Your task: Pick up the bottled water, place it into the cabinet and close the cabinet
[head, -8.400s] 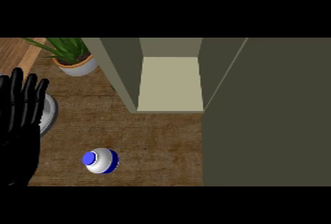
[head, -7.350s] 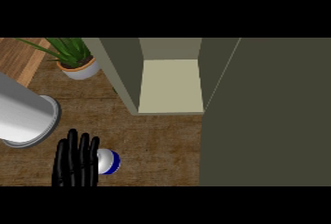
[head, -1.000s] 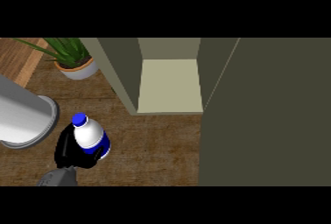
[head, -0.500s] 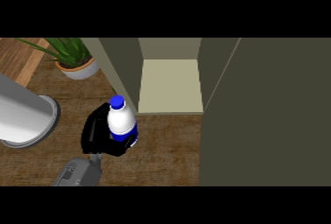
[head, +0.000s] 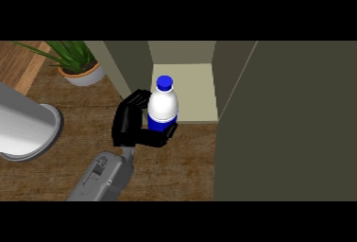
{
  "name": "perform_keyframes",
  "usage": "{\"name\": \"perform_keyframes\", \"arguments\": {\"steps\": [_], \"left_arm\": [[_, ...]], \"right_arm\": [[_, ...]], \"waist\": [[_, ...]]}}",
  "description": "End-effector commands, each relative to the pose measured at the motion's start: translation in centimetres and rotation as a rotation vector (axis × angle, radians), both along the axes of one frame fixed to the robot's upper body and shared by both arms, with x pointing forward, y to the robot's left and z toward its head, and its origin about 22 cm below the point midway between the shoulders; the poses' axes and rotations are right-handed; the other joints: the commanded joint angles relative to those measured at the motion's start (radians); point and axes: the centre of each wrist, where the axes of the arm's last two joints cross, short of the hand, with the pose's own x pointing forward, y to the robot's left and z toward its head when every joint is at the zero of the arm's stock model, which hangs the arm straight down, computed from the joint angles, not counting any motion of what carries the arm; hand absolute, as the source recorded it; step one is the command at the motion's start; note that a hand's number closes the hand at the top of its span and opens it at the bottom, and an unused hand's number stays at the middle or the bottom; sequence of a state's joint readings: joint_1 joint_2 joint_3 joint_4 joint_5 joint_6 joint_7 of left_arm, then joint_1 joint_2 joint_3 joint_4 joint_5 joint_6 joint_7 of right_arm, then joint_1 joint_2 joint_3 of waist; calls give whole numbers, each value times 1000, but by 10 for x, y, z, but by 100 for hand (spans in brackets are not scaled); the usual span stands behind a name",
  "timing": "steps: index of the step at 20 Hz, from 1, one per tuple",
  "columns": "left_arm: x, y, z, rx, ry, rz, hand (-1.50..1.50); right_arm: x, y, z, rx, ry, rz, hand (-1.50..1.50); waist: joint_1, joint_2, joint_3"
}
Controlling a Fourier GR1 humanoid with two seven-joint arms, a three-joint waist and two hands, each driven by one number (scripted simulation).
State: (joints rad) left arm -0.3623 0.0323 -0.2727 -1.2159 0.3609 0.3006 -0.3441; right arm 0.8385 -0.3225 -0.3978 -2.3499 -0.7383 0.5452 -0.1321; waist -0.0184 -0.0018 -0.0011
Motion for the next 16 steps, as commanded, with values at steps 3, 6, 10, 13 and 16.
{"name": "perform_keyframes", "arguments": {"steps": [3,6,10,13,16], "left_arm": [[12,-30,14,84,22,49,150],[34,-47,22,149,43,94,150],[62,-47,28,186,96,119,150],[59,-39,10,212,119,116,150],[71,-41,19,179,136,100,150]], "right_arm": [[-3,12,29,16,-65,42,-150],[1,22,40,22,-66,63,-150],[-2,11,20,27,-52,67,-150],[4,13,32,47,-61,58,-150],[-4,22,40,49,-63,81,-150]], "waist": [[2,1,0],[-17,6,-1],[-24,5,0],[-7,7,-1],[-21,7,-1]]}}
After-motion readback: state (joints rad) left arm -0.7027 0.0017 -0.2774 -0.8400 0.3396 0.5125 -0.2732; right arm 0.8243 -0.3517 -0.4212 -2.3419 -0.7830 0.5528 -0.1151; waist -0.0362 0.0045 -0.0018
